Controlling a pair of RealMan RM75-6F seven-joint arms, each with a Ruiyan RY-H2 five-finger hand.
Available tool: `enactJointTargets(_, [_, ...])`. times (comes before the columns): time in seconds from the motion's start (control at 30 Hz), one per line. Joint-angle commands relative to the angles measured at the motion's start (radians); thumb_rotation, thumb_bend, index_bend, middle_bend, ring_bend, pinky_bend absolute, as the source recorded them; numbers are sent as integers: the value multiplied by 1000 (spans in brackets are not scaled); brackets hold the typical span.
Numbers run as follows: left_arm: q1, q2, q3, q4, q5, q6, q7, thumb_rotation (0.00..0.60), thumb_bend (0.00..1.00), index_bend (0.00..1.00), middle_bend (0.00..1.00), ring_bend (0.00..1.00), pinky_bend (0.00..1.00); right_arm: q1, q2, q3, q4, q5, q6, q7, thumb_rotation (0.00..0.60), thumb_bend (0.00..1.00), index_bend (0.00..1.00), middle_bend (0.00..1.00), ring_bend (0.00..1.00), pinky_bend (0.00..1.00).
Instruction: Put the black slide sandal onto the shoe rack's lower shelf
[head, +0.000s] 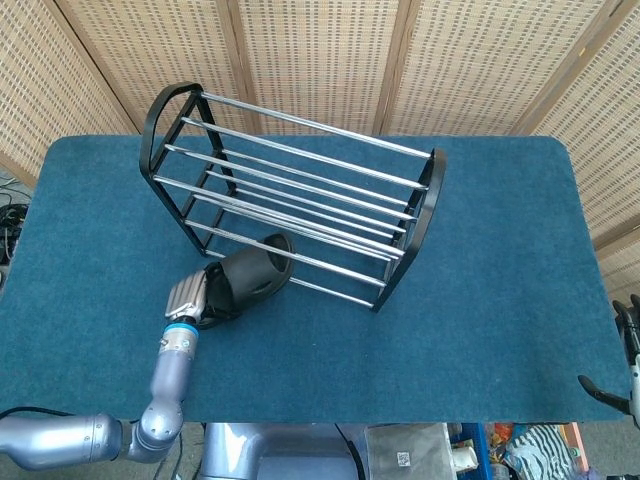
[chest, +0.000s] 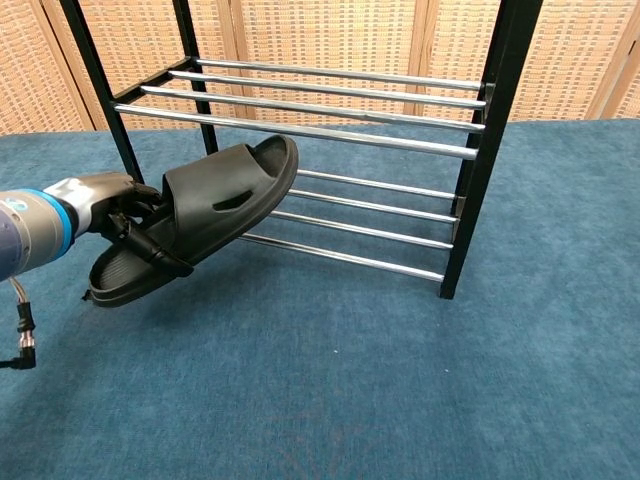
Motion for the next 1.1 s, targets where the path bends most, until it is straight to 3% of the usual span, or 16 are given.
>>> enactJointTargets(0.03, [-57, -3, -48, -24, -92, 77, 91, 600, 301, 509, 480, 405, 527, -1, 2, -2, 1, -3, 1, 7, 600, 0, 0, 0, 0, 0])
enactJointTargets(0.4, [-123, -22, -144, 17, -221, 123, 149, 600, 301, 509, 479, 405, 527, 1, 8, -4, 2, -5, -5, 23, 600, 0, 0, 0, 0, 0])
enactJointTargets(0.7, [-216, -53, -254, 110, -398, 177, 250, 600, 302, 508, 463, 405, 527, 3, 15, -7, 5, -7, -12, 41, 600, 0, 0, 0, 0, 0])
enactJointTargets(1.1, [-250, -46, -324, 232, -459, 164, 276, 600, 301, 509, 463, 404, 527, 5, 24, -5, 9, 1, -19, 68, 600, 0, 0, 0, 0, 0])
